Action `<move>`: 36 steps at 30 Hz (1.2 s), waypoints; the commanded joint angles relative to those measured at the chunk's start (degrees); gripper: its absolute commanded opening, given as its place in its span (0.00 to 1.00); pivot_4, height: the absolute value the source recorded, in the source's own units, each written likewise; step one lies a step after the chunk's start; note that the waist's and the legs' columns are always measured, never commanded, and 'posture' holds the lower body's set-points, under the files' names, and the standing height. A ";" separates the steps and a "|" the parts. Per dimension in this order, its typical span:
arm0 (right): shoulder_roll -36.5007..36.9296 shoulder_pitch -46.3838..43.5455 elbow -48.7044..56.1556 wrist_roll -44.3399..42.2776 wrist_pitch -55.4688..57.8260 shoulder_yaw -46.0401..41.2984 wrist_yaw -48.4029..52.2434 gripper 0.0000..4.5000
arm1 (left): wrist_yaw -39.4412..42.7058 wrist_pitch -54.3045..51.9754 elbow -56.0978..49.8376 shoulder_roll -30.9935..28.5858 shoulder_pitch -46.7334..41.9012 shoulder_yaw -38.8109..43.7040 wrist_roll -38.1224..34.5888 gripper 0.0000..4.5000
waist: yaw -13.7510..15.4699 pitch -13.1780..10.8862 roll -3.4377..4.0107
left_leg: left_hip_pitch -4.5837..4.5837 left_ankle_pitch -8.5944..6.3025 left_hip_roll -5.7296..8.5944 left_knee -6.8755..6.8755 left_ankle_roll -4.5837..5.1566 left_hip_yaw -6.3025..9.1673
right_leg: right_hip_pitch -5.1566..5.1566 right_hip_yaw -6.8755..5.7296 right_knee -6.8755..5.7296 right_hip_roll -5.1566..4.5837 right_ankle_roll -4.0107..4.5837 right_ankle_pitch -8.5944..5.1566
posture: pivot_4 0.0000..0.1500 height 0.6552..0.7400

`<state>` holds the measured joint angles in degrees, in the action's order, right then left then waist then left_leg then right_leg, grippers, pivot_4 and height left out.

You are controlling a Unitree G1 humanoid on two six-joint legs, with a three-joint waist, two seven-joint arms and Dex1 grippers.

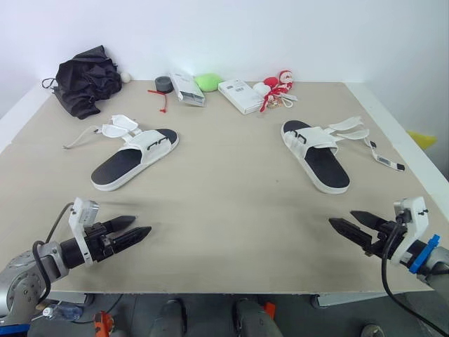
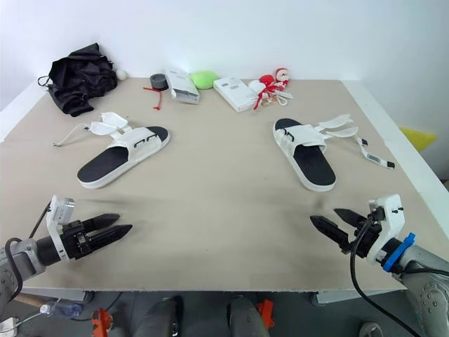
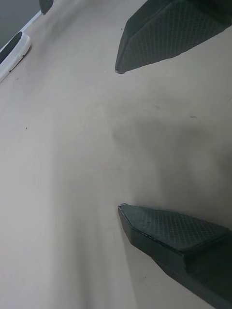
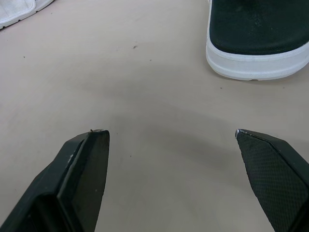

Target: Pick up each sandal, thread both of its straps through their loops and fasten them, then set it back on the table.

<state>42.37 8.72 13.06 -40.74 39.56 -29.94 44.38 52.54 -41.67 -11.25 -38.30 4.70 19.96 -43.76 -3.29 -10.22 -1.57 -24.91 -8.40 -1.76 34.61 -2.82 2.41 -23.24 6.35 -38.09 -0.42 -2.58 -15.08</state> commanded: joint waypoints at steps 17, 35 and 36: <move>-2.89 -10.33 6.07 1.27 -0.72 4.85 -8.44 1.00 | 12.18 6.85 1.32 -4.79 -19.36 -19.93 10.01 1.00 | 0.54 -0.02 0.00 | -0.04 0.05 0.02 0.04 0.05 -0.07 | 0.00 0.02 -0.03 0.00 -0.04 0.04 | 1.00 0.98; -12.91 -54.25 -48.33 25.65 -18.16 20.94 -22.86 1.00 | -5.79 23.22 21.69 17.78 -47.26 -22.67 21.83 1.00 | 0.48 -0.09 -0.05 | -0.26 0.12 0.13 0.05 0.14 0.09 | -0.05 0.04 -0.03 0.08 -0.55 0.51 | 1.00 0.98; -13.26 -55.68 -50.89 26.40 -19.47 21.19 -22.66 1.00 | -6.61 23.48 22.57 18.46 -47.96 -22.43 22.27 1.00 | 0.44 -0.09 -0.05 | -0.30 0.12 0.14 0.05 0.14 0.10 | -0.06 0.05 -0.03 0.07 -0.50 0.55 | 1.00 0.98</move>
<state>28.66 -44.28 -35.40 -15.54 23.33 -8.65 21.24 47.60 -19.95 11.13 -20.21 -41.43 -3.99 -22.25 -2.85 -10.31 -1.62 -25.20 -8.27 -1.61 34.66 -2.68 2.51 -23.30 6.40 -38.12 -0.36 -3.07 -14.52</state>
